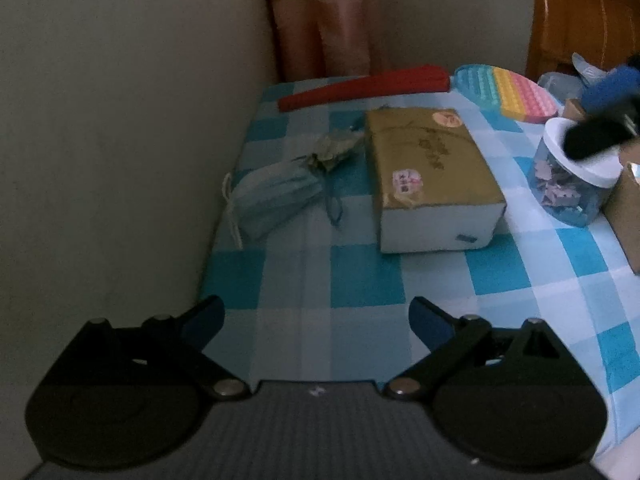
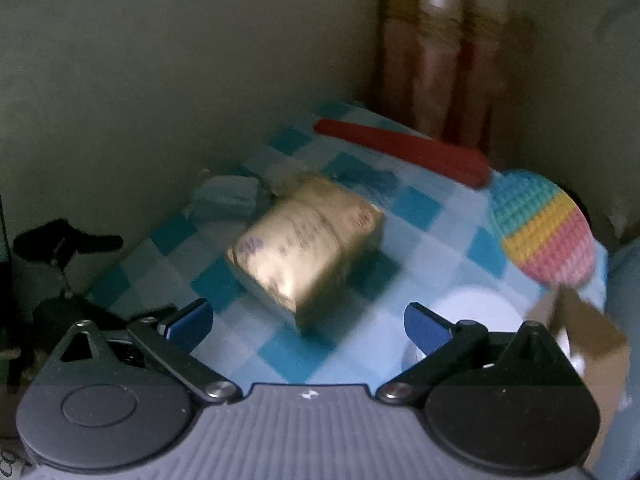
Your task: Organize soft objects
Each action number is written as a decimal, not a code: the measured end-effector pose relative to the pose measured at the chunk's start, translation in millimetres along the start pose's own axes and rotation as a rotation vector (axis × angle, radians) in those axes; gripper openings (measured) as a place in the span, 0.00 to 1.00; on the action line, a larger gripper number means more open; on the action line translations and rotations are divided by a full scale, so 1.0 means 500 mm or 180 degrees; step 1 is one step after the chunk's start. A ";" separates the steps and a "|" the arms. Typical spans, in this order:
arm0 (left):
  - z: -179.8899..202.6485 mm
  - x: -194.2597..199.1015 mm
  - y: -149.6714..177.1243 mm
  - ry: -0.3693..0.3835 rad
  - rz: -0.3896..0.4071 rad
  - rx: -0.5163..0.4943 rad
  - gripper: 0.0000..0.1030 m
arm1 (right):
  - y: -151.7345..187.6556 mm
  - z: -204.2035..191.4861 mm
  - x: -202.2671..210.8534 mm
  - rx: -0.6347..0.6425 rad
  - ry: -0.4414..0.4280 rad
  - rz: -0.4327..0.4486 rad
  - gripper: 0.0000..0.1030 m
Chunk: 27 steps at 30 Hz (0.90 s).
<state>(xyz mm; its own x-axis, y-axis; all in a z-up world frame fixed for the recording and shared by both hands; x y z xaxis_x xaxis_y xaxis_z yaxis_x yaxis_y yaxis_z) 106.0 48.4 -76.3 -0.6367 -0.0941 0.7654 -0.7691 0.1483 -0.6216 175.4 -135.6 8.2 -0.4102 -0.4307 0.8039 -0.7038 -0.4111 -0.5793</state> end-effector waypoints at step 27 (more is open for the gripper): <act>0.005 -0.014 0.059 0.0038 -0.0094 -0.0078 0.95 | -0.306 0.017 -0.444 0.0330 -0.0063 -0.0950 0.97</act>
<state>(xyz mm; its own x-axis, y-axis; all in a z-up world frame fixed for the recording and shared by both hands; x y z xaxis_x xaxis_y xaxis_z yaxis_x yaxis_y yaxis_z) 87.8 51.0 -100.4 -0.6129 -0.0869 0.7853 -0.7859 0.1698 -0.5946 379.0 15.9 -82.9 -0.1823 -0.2939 0.9383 -0.7282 -0.6009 -0.3297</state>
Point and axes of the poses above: each gripper's, at about its wrist camera, not at the fingertips, and x roughly against the way its jaws point, z to its right, y to its underside, the point moved 4 cm from there along -x, roughly the way its jaws point, and after that the axes turned 4 degrees about -y, right-handed, at the moved point
